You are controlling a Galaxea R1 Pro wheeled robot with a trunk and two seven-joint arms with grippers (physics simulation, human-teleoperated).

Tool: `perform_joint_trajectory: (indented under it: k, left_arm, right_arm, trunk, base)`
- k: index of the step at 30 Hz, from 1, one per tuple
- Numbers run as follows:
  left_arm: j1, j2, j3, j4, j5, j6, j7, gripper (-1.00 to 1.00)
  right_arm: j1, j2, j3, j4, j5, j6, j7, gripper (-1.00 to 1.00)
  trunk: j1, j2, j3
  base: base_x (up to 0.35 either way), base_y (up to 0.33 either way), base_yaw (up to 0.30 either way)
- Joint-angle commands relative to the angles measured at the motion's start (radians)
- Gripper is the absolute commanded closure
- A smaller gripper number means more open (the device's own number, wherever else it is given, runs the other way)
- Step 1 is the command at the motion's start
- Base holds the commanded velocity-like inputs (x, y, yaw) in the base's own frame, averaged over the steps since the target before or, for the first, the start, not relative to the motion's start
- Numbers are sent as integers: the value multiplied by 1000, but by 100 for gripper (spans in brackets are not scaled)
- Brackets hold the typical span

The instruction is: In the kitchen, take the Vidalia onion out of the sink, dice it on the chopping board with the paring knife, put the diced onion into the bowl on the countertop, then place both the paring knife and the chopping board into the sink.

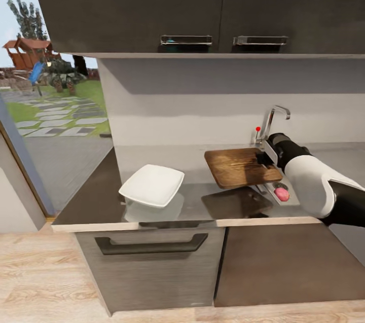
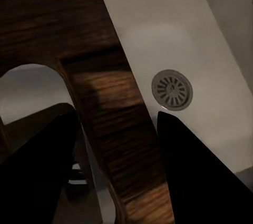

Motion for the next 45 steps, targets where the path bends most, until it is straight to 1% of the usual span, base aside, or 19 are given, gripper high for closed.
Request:
perform_joint_trajectory:
  k: [1, 2, 3, 5, 6, 8, 11, 17, 24, 26, 27, 28, 39, 45]
  left_arm:
    - [-1, 0, 3, 2, 0, -5, 0, -100]
    - [-1, 0, 3, 2, 0, -5, 0, -100]
    - [-1, 0, 3, 2, 0, -5, 0, -100]
    - [-1, 0, 3, 1, 0, -5, 0, -100]
    - [-1, 0, 3, 1, 0, -5, 0, -100]
    - [-1, 0, 3, 1, 0, -5, 0, -100]
    - [-1, 0, 3, 1, 0, -5, 0, -100]
    - [-1, 0, 3, 1, 0, -5, 0, -100]
    - [-1, 0, 3, 1, 0, -5, 0, -100]
    - [-1, 0, 3, 2, 0, -5, 0, -100]
    - [-1, 0, 3, 2, 0, -5, 0, -100]
    - [-1, 0, 3, 2, 0, -5, 0, -100]
    - [-1, 0, 3, 2, 0, -5, 0, -100]
    - [-1, 0, 3, 2, 0, -5, 1, -100]
  right_arm:
    - [-1, 1, -23, -1, 6, 3, -9, 100]
    - [-1, 1, -33, 0, 6, 3, -14, 100]
    - [-1, 1, -58, 0, 6, 3, -26, 100]
    - [-1, 1, -123, 1, 6, 5, -56, 100]
    - [-1, 1, -139, 1, 6, 6, -64, 100]
    - [-1, 1, -193, 2, 6, 13, -94, 100]
    - [-1, 1, -229, 4, 6, 24, -132, 100]
    - [-1, 2, -235, 9, 6, 33, -144, 100]
    - [-1, 2, -236, 9, 6, 76, -146, 100]
    - [-1, 3, -236, 9, 6, 79, -146, 100]
    - [-1, 10, -236, 10, 6, 81, -147, 100]
    - [-1, 12, -236, 10, 6, 81, -147, 100]
    - [-1, 10, -235, 6, 10, 81, -149, 100]
    - [-1, 11, -233, 6, 11, 80, -216, 100]
  trunk:
    - [0, 0, -1]
    - [0, 0, -1]
    - [0, 0, -1]
    - [0, 0, -1]
    - [0, 0, -1]
    - [0, 0, -1]
    - [0, 0, -1]
    - [0, 0, -1]
    - [0, 0, -1]
    - [0, 0, -1]
    - [0, 0, -1]
    - [0, 0, -1]
    - [0, 0, -1]
    - [0, 0, -1]
  base:
    - [0, 0, 0]
    - [0, 0, 0]
    - [0, 0, 0]
    - [0, 0, 0]
    - [0, 0, 0]
    - [0, 16, 0]
    - [0, 36, 0]
    - [0, 6, 0]
    - [0, 119, 0]
    - [0, 128, 0]
    - [0, 34, 0]
    - [0, 22, 0]
    - [0, 4, 0]
    - [13, 0, 0]
